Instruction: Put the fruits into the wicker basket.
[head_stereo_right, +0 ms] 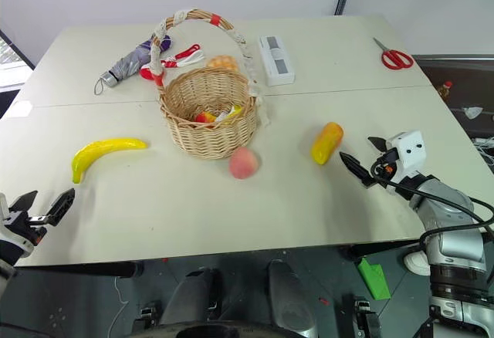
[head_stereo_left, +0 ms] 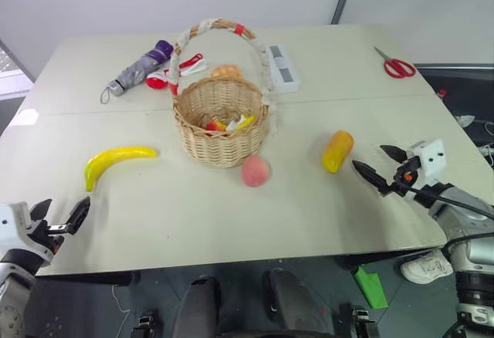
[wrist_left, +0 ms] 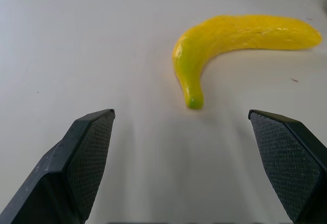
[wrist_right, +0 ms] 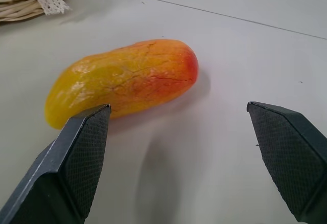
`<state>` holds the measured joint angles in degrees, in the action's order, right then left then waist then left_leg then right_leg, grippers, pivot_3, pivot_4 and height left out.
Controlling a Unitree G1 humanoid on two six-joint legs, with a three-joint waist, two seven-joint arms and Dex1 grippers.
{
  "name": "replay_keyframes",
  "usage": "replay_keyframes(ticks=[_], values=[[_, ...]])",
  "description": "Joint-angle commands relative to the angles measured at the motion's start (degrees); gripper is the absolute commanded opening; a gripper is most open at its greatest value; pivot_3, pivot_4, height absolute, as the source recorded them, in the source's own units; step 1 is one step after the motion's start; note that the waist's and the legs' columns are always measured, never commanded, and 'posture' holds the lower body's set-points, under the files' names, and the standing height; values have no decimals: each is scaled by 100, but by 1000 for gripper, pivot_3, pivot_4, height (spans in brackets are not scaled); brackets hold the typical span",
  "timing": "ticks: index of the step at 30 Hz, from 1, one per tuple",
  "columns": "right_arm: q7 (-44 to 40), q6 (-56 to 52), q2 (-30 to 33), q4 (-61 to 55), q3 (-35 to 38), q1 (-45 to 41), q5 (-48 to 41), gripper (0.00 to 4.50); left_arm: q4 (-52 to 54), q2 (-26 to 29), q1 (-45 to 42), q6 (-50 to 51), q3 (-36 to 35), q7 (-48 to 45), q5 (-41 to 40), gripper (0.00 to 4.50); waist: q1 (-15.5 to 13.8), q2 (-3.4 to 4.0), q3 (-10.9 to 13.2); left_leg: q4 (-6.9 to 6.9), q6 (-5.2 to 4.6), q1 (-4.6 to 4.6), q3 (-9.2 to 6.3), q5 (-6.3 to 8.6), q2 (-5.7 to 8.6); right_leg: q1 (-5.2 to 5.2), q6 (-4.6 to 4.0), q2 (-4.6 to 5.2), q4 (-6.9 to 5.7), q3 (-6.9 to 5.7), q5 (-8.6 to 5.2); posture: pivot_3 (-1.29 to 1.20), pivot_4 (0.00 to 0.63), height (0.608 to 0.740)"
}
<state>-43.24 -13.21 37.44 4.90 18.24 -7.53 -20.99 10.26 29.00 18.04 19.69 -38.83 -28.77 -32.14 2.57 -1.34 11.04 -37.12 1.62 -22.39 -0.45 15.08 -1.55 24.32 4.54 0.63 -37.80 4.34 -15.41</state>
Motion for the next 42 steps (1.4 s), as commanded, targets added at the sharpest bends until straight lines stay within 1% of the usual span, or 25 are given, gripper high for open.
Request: replay_keyframes(ticks=[1, 4, 7, 11, 14, 17, 20, 25, 29, 32, 35, 38, 41, 42], values=[[-13, 172, 12, -51, 41, -117, -18, 4444, 221, 55, -19, -61, -41, 75, 47, 4500, 0, 0, 0, 0, 0, 0, 0, 0, 0, 0, 0, 0, 0, 0, 0, 0, 150, 740], [32, 237, 12, -33, 61, -160, 0, 4444, 232, 113, -135, -5, -12, 104, 35, 4500, -2, 0, 0, 0, 0, 0, 0, 0, 1, 0, 2, 0, 0, 0, 1, 0, 150, 740], [99, 63, -44, -196, 215, -264, -271, 4444, 214, 209, -274, -33, 15, 46, 46, 4500, -2, 0, 0, -1, 0, 0, 0, 0, 1, 0, 2, -1, 0, 0, 2, 0, 150, 740], [-88, -394, 91, -1048, -7, -284, -570, 4444, 296, 740, -588, -67, 398, -43, 508, 4500, -3, 1, 0, -1, 0, -1, -2, 0, 1, 0, 3, -2, -2, 0, 2, 0, 150, 740], [-248, -820, 152, -1697, -264, -304, -804, 4444, 297, 1122, -835, 110, 595, -197, 592, 4500, 0, 0, 0, -1, 0, -1, -3, 0, 0, 0, 3, -3, -3, 0, 2, 0, 150, 740], [-458, -1248, 294, -2540, -704, -279, -999, 4444, 77, 1650, -1132, 169, 952, -372, 985, 4500, 0, 1, 0, 0, 0, 0, -3, 0, -2, 1, 3, -3, -5, 0, 2, 0, 150, 740], [-428, -1602, 223, -3199, -1265, -471, -1127, 4444, -294, 2221, -1522, 247, 1470, -391, 1595, 4500, -1, 1, 0, 1, 0, 0, -6, 0, -2, 2, 2, -6, -6, -2, 2, 0, 150, 740], [-225, -1671, -116, -3554, -2176, -840, -799, 4444, -1091, 2937, -2287, 111, 2491, -922, 2324, 4500, -2, -2, 0, 1, 0, -2, -3, 0, -3, 7, 2, -5, -4, -3, 2, 0, 150, 740], [-139, -1624, -426, -3546, -2467, -963, -768, 4444, -2010, 3071, -3200, 6, 3162, -1468, 2591, 4500, -16, -6, 1, 0, 0, -11, -4, 0, 2, 14, 3, -2, -6, -6, 2, 0, 150, 740], [-168, -1468, -516, -3464, -2606, -952, -624, 4444, -2706, 2992, -3865, -104, 3676, -1892, 2823, 4500, -23, -8, 1, -2, 0, -15, -4, 0, 7, 14, 4, 2, -8, -7, 3, 0, 150, 740], [-203, -1327, -570, -3405, -2661, -898, -551, 4444, -3310, 2790, -4452, -116, 3918, -2090, 2910, 4500, -19, -8, 1, -2, -1, -15, -4, 0, 15, 15, 5, 1, -9, -8, 3, 0, 150, 740], [-214, -1173, -610, -3352, -2698, -821, -469, 4444, -3833, 2678, -4831, -324, 4126, -2281, 3081, 4500, -5, -10, 0, -5, -1, -14, -6, 0, 16, 15, 5, -1, -16, -10, 4, 0, 150, 740], [-199, -1051, -644, -3319, -2710, -744, -394, 4500, -4222, 2555, -5091, -431, 4137, -2350, 3114, 3665, -4, -10, -1, -5, -1, -11, -6, 0, 15, 15, 5, -2, -20, -9, 4, 0, 150, 740], [-191, -1019, -653, -3317, -2712, -717, -370, 4500, -4286, 2542, -5126, -480, 4142, -2404, 3121, 3196, -4, -10, -1, -5, -1, -11, -6, 0, 15, 15, 5, -2, -21, -10, 4, 0, 150, 740]])
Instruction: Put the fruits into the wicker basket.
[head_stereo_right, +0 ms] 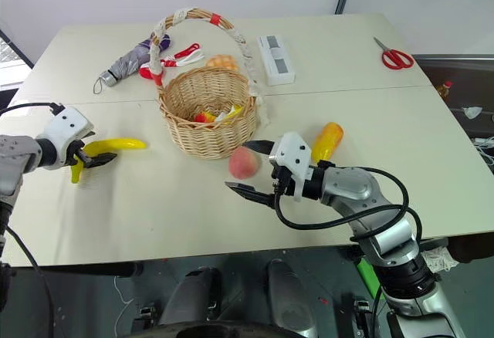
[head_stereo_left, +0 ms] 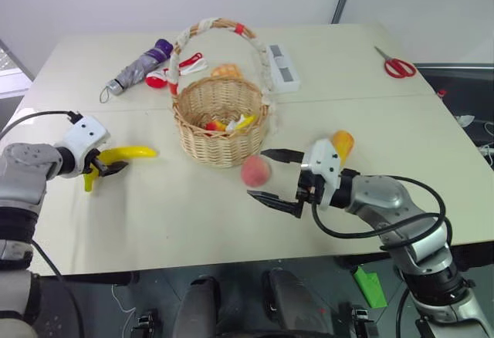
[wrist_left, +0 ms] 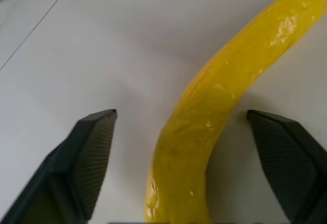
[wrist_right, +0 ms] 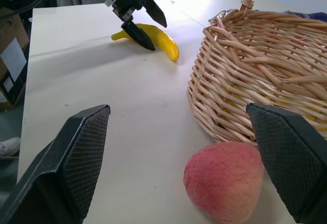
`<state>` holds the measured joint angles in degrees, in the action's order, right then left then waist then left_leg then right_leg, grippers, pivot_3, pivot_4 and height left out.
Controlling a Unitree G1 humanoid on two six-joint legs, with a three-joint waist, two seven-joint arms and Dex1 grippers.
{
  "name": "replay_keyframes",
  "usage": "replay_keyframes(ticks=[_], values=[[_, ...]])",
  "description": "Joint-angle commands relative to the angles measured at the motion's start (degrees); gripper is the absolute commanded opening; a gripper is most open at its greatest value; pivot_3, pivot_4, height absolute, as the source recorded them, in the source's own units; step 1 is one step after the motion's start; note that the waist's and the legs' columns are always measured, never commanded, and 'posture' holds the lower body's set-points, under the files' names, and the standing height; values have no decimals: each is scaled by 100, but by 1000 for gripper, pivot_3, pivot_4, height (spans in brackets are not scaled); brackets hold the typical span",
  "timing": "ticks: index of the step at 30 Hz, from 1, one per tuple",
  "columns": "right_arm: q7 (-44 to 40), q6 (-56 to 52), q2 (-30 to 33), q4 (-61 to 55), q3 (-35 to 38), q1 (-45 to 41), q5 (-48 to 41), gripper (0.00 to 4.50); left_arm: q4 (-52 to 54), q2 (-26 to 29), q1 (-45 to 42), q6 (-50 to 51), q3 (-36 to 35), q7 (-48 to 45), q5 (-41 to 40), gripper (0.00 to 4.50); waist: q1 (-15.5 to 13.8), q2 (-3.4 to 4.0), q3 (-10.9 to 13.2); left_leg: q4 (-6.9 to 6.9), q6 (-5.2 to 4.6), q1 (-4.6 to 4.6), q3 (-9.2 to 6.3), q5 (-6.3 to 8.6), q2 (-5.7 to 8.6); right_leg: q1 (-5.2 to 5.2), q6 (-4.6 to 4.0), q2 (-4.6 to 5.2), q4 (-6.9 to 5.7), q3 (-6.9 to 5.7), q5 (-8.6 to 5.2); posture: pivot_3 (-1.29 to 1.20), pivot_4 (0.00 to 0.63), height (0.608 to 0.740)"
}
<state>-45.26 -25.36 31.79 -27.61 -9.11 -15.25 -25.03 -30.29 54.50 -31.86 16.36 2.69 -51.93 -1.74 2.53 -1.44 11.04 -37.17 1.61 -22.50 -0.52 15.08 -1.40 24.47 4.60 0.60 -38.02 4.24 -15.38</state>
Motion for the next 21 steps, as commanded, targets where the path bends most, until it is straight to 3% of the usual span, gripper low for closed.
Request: replay_keyframes(ticks=[1, 5, 7, 10, 13, 16, 18, 21], values=[[25, 223, -101, -67, 22, 82, 60, 4500, -271, -11, -151, -198, -2, -157, 86, 2577, 1, -1, -1, -1, 0, 0, -1, 0, -1, 0, 0, 0, 0, 0, 0, 0, 150, 740], [100, 242, -163, -116, 8, 138, 150, 4500, -365, 5, -179, -294, 19, -188, 186, 630, -3, -1, -1, -2, 0, 0, -1, 0, -1, 0, 0, 0, -3, 0, 0, 0, 150, 740], [122, 220, -177, -148, 5, 137, 183, 4500, -370, 29, -187, -288, -61, -132, 187, 630, -3, -2, -1, -3, 0, 0, -1, 0, -2, 0, 0, 1, -4, 0, 0, 0, 150, 740], [169, 108, -160, -195, 59, 37, 169, 4500, 133, 119, -1, 53, -665, -338, -420, 630, 12, -2, -1, -4, 0, 0, -2, 0, -3, 0, 0, 0, -5, 0, 0, 0, 150, 740], [155, 60, -82, -201, 164, -2, 143, 4500, 1319, 174, 534, 436, -1526, -807, -1373, 630, 6, -5, 0, -3, 0, -2, -1, 0, -17, 3, 0, 0, -7, 0, 0, 0, 150, 740], [88, 47, 2, -61, 285, -135, 133, 4500, 3227, 65, 1021, 1469, -2153, -1005, -2584, 630, -15, -8, 2, -4, 0, -8, 0, 0, -22, 5, 0, 7, -5, 0, 0, 0, 150, 740], [54, 43, 30, 58, 326, -276, 128, 4500, 3988, -40, 936, 1833, -2109, -786, -2919, 630, -42, -9, 1, -11, 0, -8, -2, 0, -17, 1, 1, 14, -6, -1, 1, 0, 150, 740], [-2, 65, 35, 263, 330, -527, 149, 4500, 4466, -735, -62, 1991, -1193, 58, -2584, 630, -119, -10, 0, -18, 0, 3, -5, 0, -9, -16, 2, 12, -4, -1, 1, 0, 150, 740]])
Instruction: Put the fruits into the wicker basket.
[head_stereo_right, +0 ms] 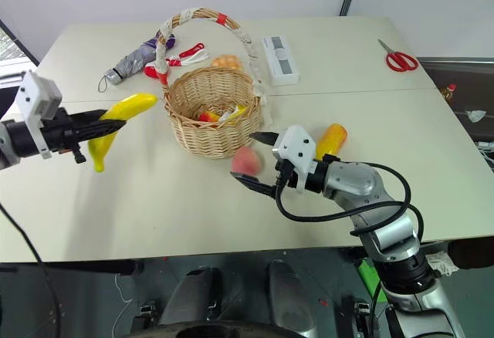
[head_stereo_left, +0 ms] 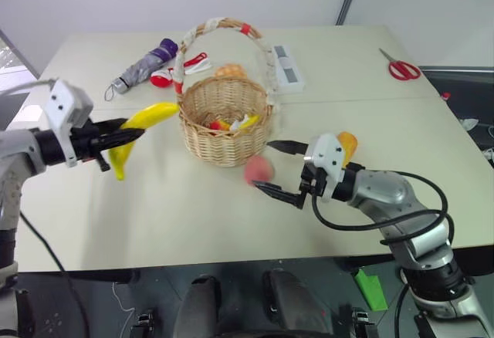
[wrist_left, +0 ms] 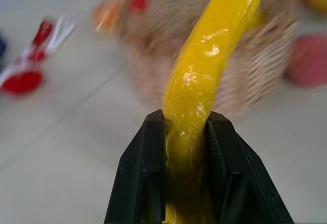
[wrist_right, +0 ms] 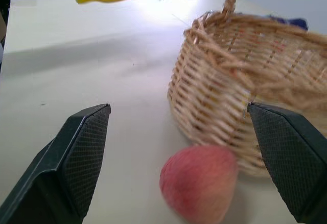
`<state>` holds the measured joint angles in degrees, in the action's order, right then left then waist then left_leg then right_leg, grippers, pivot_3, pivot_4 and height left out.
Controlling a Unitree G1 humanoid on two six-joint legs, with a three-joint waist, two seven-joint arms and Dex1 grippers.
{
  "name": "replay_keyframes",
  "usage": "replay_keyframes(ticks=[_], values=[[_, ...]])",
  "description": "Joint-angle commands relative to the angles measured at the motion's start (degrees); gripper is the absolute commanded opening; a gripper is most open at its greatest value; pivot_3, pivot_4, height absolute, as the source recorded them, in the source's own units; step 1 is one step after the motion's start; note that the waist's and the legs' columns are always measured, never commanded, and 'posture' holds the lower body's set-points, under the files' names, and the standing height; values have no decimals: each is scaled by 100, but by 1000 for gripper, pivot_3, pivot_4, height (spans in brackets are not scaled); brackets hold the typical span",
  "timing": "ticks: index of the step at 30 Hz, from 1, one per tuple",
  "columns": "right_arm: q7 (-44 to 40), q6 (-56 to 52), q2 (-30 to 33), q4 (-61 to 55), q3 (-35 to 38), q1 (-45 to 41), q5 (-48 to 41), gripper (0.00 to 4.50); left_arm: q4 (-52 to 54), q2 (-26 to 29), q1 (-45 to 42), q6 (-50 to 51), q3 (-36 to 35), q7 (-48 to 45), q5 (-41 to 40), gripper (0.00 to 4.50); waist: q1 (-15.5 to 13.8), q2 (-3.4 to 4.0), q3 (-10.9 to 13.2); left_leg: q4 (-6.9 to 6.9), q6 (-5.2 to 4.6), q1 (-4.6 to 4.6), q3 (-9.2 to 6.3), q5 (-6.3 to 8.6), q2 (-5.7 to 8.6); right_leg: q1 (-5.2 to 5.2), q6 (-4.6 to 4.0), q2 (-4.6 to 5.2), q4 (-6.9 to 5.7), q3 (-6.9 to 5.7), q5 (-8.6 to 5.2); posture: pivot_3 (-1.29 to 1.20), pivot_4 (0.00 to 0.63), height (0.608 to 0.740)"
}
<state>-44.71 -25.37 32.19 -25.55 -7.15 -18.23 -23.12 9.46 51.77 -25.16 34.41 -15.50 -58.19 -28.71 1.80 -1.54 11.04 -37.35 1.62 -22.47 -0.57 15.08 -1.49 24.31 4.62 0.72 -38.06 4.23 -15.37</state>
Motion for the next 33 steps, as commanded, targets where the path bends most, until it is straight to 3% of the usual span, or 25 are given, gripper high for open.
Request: replay_keyframes(ticks=[1, 7, 12, 19, 26, 33], values=[[-67, 69, -8, 93, 130, -273, -39, 4500, 523, -628, -949, 215, 834, 861, 238, 630, -64, -3, -2, -9, 0, 0, -1, 0, 6, -4, 1, -5, 0, 0, 1, 0, 150, 740], [-37, 92, -70, 125, 90, -351, 18, 4500, -301, -1567, -2201, 352, 1938, 1572, 1022, 630, -17, -4, -2, -2, -8, -4, 0, 5, 19, 8, 5, -13, 0, 6, 3, 0, 150, 740], [146, 63, -69, -42, 168, -192, 56, 4500, -995, -1649, -2629, 221, 2441, 1262, 1375, 630, 76, -4, -2, 5, -9, -4, 0, 5, 19, 14, 4, -14, -2, 8, 2, 0, 150, 740], [418, -77, -59, -343, 191, 95, 19, 4500, -1356, -1793, -2884, 192, 2084, 1136, 1168, 3893, 62, -4, -2, 2, -9, -6, 0, 4, 18, 14, 4, -13, -4, 8, 2, 0, 150, 740], [739, -610, -279, 127, -142, 11, 179, 4500, -679, -1616, -2319, 185, 1078, 732, 269, 3893, 90, -3, -3, 1, -9, -3, 1, 4, 13, 14, 4, -13, -6, 8, 3, 0, 150, 740], [1126, -1103, -900, 988, -350, -423, 348, 4500, 697, -665, -430, 478, 367, -161, -594, 3893, 88, -2, -2, 3, -6, 1, 5, 2, -7, 14, 2, -12, -9, 10, 3, 0, 150, 740]])
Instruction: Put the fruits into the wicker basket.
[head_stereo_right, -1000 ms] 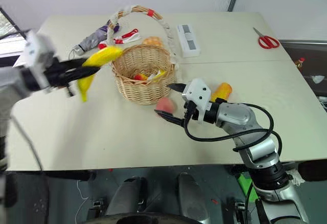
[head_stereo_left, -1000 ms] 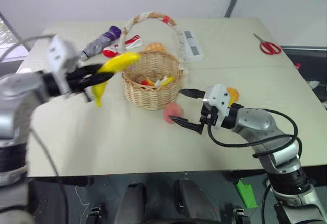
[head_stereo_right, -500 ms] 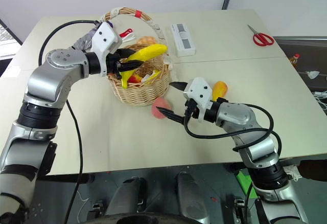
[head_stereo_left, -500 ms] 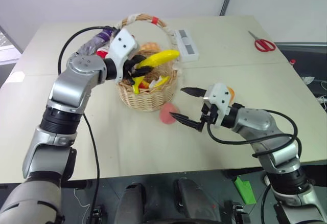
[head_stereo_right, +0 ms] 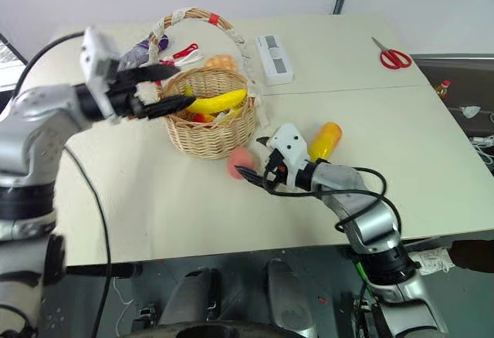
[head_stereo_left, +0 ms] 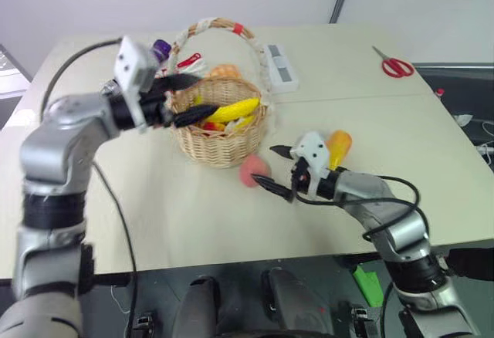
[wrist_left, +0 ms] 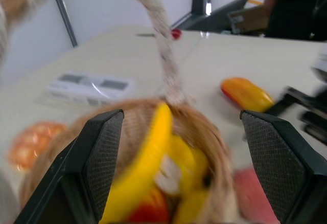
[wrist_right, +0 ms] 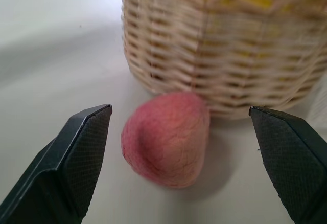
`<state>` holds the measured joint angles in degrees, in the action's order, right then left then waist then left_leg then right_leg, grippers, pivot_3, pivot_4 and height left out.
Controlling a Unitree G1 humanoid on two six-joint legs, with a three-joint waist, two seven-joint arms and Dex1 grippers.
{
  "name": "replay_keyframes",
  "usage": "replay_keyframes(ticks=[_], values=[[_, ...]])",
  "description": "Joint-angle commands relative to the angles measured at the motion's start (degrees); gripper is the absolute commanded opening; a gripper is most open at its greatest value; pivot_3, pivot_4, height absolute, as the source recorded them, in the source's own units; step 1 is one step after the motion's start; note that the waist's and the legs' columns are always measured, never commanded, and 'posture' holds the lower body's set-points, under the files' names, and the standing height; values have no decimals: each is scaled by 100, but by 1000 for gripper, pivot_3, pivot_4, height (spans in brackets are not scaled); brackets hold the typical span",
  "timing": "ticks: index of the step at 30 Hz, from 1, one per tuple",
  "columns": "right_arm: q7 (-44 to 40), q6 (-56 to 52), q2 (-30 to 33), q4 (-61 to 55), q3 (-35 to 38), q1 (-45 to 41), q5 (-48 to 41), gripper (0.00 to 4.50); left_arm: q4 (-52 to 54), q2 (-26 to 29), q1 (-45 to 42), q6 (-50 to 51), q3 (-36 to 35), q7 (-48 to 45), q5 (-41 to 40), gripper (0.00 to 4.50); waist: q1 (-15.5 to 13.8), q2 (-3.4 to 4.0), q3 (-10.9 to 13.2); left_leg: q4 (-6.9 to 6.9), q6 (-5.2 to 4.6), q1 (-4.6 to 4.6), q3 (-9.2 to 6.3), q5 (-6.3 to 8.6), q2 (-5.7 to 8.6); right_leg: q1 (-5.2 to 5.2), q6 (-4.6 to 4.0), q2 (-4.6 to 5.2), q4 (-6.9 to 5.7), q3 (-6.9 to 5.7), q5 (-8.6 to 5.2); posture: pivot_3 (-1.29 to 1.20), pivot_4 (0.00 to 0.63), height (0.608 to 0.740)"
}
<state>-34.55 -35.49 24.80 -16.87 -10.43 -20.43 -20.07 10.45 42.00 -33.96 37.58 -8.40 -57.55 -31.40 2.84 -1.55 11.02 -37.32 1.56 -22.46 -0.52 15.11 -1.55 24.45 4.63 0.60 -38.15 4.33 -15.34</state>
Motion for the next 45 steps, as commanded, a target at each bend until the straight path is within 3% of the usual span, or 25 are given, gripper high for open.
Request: replay_keyframes(ticks=[1, 9, 12, 15, 17, 22, 25, 31, 35, 39, 40, 45], values=[[112, -113, -213, 207, -69, -245, 77, 4500, 825, 442, 804, 167, -416, -309, -388, 3893, -12, -1, 0, 0, 0, 0, 0, 0, 0, 0, 0, 0, 1, 0, 0, 0, 150, 740], [64, -337, -463, 624, -324, -400, 211, 4500, 1712, 719, 2244, 470, -800, 84, -640, 3893, -36, -2, -1, -4, 0, -6, 2, 0, 4, -2, 1, 9, 6, -1, 0, 0, 150, 740], [29, -298, -448, 659, -354, -426, 261, 3654, 1765, 711, 2378, 453, -854, 233, -703, 3955, -29, -2, -1, -1, 0, -3, 1, 0, 2, -1, 0, 4, 6, -2, 0, 0, 150, 740], [-86, -166, -346, 497, -408, -406, 338, 2317, 1746, 698, 2409, 416, -896, 344, -761, 3955, -27, -2, -1, -1, 0, -1, 1, 0, 2, -1, 0, 1, 6, -2, 0, 0, 150, 740], [-311, 46, -145, 206, -480, -372, 420, 2177, 1613, 600, 2411, 239, -948, 469, -685, 3955, -29, -2, -1, -1, 0, -1, 2, 0, 2, -1, 0, 2, 6, -2, 0, 0, 150, 740], [-1224, 277, 473, -939, -351, -471, -20, 2177, 1383, 352, 2457, 21, -1206, 509, -889, 3955, -26, -2, -1, 2, 0, -2, 1, 1, 3, -1, 0, 3, 8, -2, 0, 0, 150, 740], [-1059, 62, 262, -1072, -165, -1002, -245, 2177, 1225, 241, 2455, -52, -1356, 583, -971, 3955, 4, -2, -1, 2, 0, 1, 2, 1, -2, -1, 1, 0, 7, -2, 0, 0, 150, 740], [571, -98, -1110, 988, -208, -2741, 619, 2177, 1052, 101, 2333, -148, -1230, 690, -983, 3955, 84, -2, -2, 1, 2, 7, 0, -1, -5, -1, -12, -6, 1, -6, 8, 0, 150, 740], [899, 199, -1501, 2059, -169, -3196, 938, 2177, 1107, 15, 2315, -188, -1155, 791, -990, 3955, 56, -4, -3, 11, 3, -7, -2, -1, -3, 7, -15, 7, 7, -9, 9, 0, 150, 740], [719, 532, -1592, 2310, -197, -3204, 1003, 4138, 1240, -96, 2330, -247, -1104, 958, -977, 3955, 56, -4, -3, 13, 4, -35, -2, 0, 8, 34, -12, 32, 12, -7, 11, 0, 150, 740], [678, 584, -1602, 2275, -190, -3193, 996, 4451, 1265, -122, 2332, -259, -1102, 998, -974, 3955, 59, -4, -3, 12, 4, -44, -2, 0, 9, 44, -11, 34, 11, -6, 12, 0, 150, 740], [57, 881, -1165, 1141, -62, -2738, 749, 4451, 1449, -236, 2391, -260, -1001, 1132, -956, 3955, 75, -4, -3, 6, 4, -67, -12, 0, 2, 66, -10, 31, 3, -11, 12, 0, 150, 740]])
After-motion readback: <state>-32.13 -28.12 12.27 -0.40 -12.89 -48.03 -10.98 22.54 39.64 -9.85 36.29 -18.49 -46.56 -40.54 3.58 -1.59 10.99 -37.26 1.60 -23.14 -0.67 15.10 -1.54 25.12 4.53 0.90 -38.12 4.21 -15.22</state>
